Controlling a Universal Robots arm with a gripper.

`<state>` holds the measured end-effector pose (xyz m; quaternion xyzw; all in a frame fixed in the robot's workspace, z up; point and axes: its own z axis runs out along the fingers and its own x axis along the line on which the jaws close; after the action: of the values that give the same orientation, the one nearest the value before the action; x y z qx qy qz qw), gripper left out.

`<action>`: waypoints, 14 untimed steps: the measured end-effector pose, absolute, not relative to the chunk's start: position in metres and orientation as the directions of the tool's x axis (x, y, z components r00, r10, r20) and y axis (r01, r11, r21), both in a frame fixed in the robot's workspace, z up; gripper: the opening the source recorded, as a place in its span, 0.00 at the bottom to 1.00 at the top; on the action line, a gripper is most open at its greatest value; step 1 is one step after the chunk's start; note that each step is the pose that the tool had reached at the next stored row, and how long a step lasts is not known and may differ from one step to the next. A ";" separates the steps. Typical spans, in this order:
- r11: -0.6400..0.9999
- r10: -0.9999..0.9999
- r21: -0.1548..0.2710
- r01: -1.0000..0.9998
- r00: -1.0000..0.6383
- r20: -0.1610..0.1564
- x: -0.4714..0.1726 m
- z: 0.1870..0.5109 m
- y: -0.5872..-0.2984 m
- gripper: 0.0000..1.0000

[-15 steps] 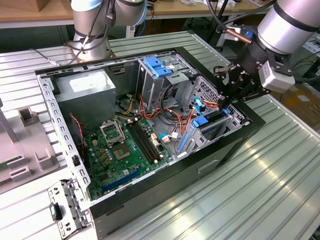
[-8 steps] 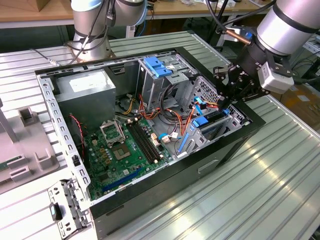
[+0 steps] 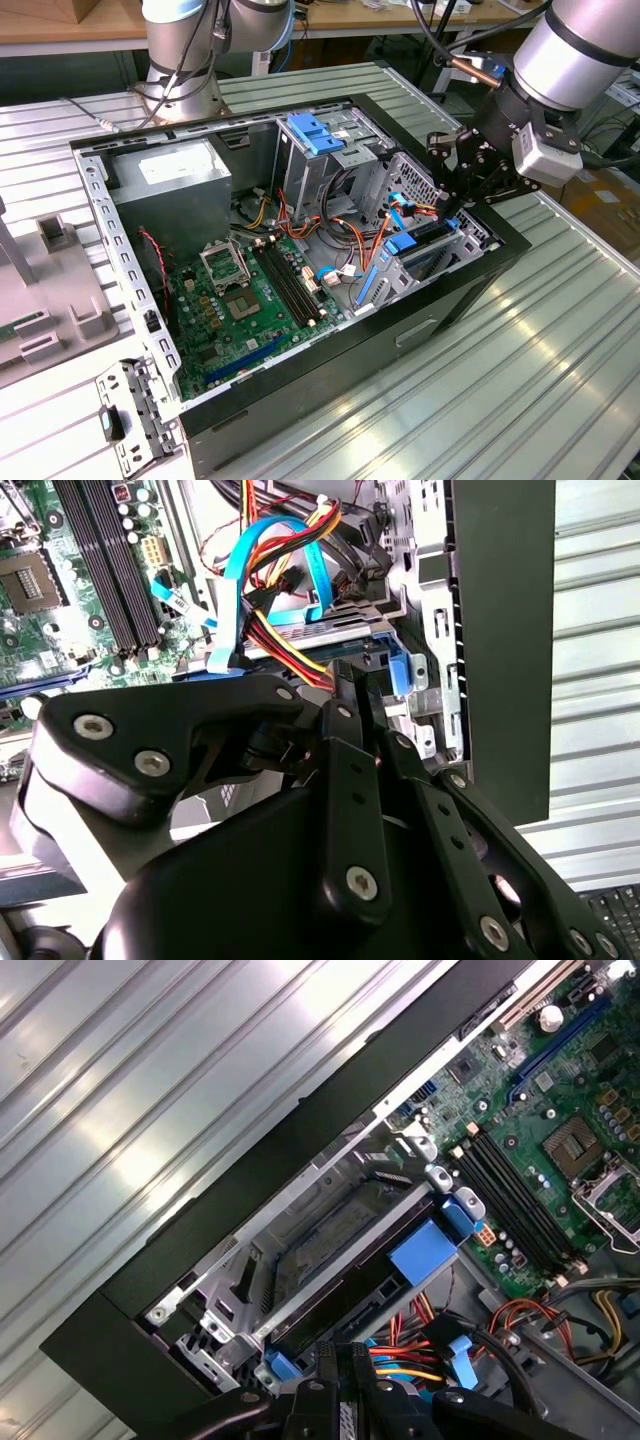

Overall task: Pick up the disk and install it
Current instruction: 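Insert the first disk wire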

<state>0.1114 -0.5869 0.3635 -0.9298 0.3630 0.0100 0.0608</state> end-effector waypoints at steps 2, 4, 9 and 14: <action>-0.722 -0.681 -0.106 -0.683 0.730 -0.063 0.111 0.363 -0.587 0.17; -0.715 -0.689 -0.106 -0.692 0.722 -0.063 0.111 0.363 -0.587 0.17; -0.698 -0.706 -0.106 -0.708 0.705 -0.063 0.111 0.363 -0.587 0.17; -0.686 -0.718 -0.106 -0.720 0.694 -0.063 0.111 0.363 -0.587 0.17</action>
<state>0.1114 -0.5869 0.3631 -0.9182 0.3913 0.0081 0.0611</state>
